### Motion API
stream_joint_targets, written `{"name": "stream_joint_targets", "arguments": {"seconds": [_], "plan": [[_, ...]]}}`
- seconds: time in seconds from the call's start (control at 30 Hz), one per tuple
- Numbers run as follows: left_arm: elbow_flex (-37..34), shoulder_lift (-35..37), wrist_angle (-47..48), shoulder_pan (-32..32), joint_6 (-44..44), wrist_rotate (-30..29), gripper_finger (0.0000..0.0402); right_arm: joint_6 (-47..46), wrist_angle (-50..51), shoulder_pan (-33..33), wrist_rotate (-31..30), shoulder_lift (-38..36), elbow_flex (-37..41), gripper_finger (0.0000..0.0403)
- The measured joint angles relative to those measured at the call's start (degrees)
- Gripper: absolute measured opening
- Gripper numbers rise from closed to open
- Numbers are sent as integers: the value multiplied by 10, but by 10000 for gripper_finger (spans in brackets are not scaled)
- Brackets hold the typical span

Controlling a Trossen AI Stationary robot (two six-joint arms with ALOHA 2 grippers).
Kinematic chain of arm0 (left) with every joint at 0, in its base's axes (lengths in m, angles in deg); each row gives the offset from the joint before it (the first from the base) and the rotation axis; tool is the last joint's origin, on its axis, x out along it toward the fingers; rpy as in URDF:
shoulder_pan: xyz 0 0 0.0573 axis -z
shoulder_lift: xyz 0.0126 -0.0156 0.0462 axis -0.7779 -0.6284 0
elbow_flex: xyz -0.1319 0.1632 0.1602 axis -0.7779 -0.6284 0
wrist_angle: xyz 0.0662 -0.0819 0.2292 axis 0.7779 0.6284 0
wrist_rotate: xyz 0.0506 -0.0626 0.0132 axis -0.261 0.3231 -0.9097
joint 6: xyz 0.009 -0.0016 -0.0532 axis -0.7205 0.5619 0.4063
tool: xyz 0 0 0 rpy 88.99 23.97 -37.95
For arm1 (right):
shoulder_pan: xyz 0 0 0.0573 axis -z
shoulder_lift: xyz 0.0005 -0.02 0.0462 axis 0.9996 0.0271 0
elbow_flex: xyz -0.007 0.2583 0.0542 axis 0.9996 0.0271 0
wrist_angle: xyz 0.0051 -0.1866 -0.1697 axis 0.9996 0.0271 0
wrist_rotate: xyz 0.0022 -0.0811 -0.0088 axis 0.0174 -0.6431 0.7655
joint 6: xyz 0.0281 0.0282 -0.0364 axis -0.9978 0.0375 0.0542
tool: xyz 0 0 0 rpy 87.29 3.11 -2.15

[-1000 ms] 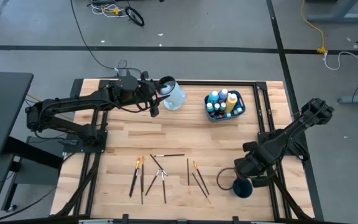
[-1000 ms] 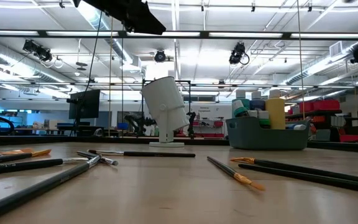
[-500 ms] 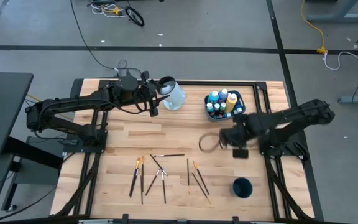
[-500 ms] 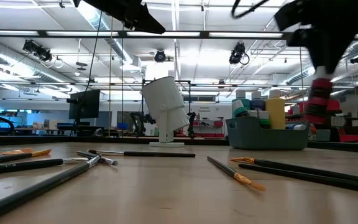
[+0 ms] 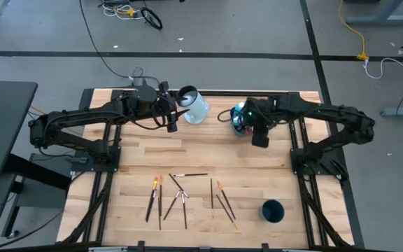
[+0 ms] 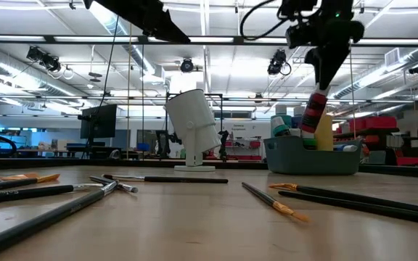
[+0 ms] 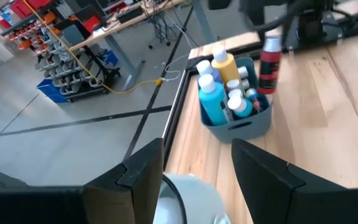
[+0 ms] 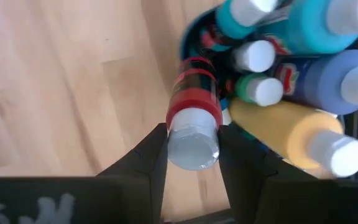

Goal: Pick & Place Paint Supplies
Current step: Put the red paint bottle into the blue bin

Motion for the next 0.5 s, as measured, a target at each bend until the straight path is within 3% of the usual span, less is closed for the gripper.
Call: {"name": "stream_joint_targets", "arguments": {"seconds": [0.23,0.5], "plan": [[0,0,18,0,-4,0,198,36,-22,59,8,37,0,122],[0,0,19,0,-3,1,198,79,-55,101,77,59,0,119]]}}
